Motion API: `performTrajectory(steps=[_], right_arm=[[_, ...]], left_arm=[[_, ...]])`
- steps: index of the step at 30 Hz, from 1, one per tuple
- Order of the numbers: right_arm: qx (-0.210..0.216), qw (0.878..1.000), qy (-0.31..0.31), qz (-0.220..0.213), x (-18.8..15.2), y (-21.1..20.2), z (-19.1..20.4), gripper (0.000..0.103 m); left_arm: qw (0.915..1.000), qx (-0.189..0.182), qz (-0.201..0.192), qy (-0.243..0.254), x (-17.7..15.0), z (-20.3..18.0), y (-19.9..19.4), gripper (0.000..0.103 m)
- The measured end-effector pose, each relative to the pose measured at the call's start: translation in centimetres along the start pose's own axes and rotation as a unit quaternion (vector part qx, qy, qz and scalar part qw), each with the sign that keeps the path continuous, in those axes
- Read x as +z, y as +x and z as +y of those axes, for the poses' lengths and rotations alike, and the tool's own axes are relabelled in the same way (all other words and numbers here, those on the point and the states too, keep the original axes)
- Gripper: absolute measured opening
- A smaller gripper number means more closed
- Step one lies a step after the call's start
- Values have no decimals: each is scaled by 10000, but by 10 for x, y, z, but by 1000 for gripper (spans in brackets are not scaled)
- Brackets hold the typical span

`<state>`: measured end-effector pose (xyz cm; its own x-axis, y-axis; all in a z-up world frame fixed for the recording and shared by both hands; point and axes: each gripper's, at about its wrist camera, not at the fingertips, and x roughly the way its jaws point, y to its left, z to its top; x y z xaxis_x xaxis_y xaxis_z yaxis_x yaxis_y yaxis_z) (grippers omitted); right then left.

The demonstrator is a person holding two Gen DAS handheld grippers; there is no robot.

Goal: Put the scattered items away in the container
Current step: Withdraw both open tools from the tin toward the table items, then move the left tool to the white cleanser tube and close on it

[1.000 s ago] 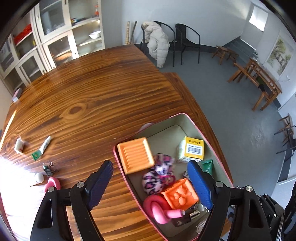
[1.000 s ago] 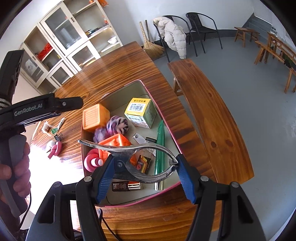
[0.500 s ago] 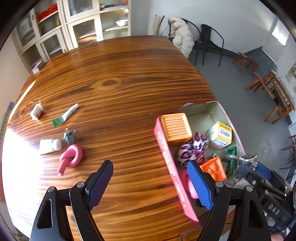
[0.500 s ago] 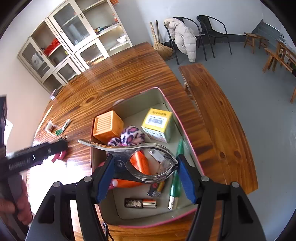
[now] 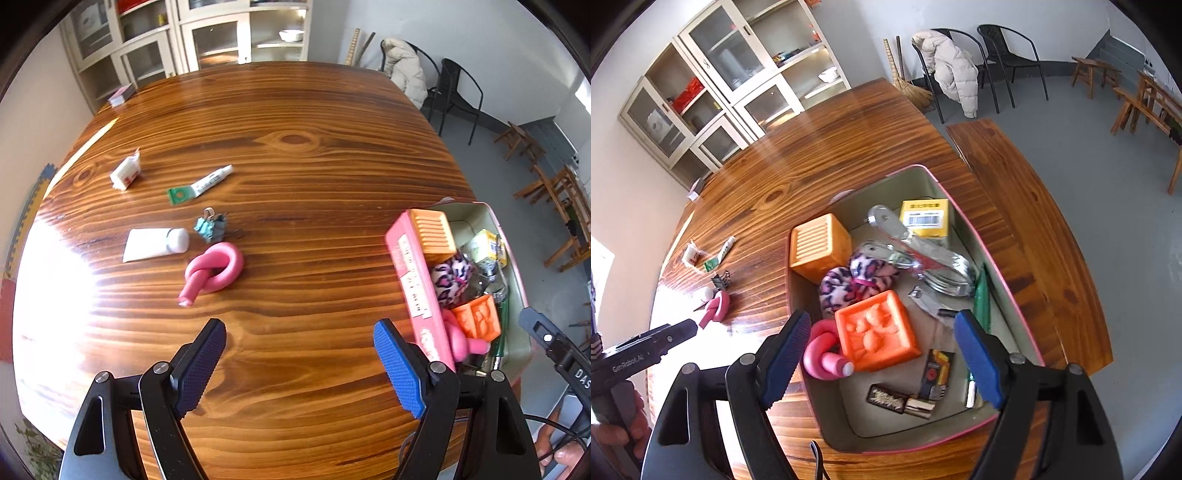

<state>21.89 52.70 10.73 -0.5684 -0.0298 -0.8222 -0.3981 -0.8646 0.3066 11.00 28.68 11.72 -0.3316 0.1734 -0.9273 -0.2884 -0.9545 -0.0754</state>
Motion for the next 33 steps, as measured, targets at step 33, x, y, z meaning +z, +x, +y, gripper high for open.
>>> performTrajectory(steps=[33], right_arm=[[200, 9957, -775, 459, -32, 53, 171, 83]], left_arm=[[9961, 230, 298, -792, -14, 189, 13, 84]])
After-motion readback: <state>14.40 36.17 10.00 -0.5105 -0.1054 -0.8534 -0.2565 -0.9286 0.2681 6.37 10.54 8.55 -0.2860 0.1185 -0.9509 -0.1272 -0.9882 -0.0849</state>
